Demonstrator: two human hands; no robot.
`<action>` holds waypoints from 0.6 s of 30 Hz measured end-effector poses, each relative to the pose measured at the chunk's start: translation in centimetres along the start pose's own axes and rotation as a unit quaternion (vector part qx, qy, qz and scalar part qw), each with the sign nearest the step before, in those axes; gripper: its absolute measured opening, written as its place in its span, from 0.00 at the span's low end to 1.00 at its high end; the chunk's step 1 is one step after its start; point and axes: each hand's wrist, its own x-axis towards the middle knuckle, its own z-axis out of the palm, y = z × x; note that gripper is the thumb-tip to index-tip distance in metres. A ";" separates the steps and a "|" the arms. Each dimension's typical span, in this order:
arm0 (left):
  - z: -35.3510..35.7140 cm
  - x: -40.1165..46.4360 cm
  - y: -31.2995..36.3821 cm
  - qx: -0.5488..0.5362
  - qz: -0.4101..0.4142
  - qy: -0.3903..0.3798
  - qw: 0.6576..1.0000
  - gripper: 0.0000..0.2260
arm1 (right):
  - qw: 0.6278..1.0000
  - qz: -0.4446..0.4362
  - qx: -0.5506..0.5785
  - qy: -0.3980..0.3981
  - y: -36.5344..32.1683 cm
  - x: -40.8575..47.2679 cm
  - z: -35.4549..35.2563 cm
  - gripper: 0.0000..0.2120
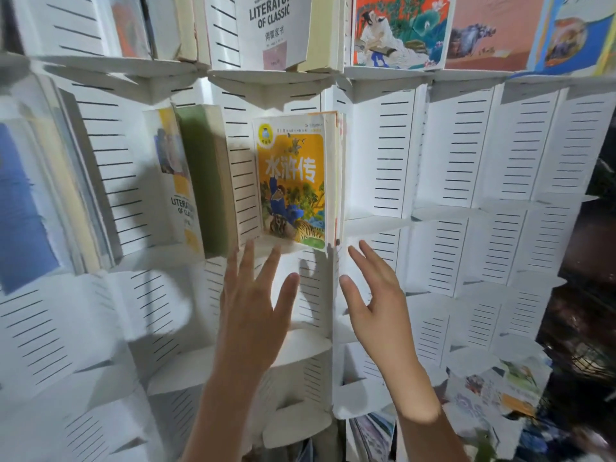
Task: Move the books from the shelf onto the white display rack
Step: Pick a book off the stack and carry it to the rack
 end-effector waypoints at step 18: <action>-10.5 -25.1 2.3 0.091 -0.141 0.003 0.986 0.33 | 0.983 -0.034 -0.009 -0.181 -9.7 -20.3 -4.2 0.28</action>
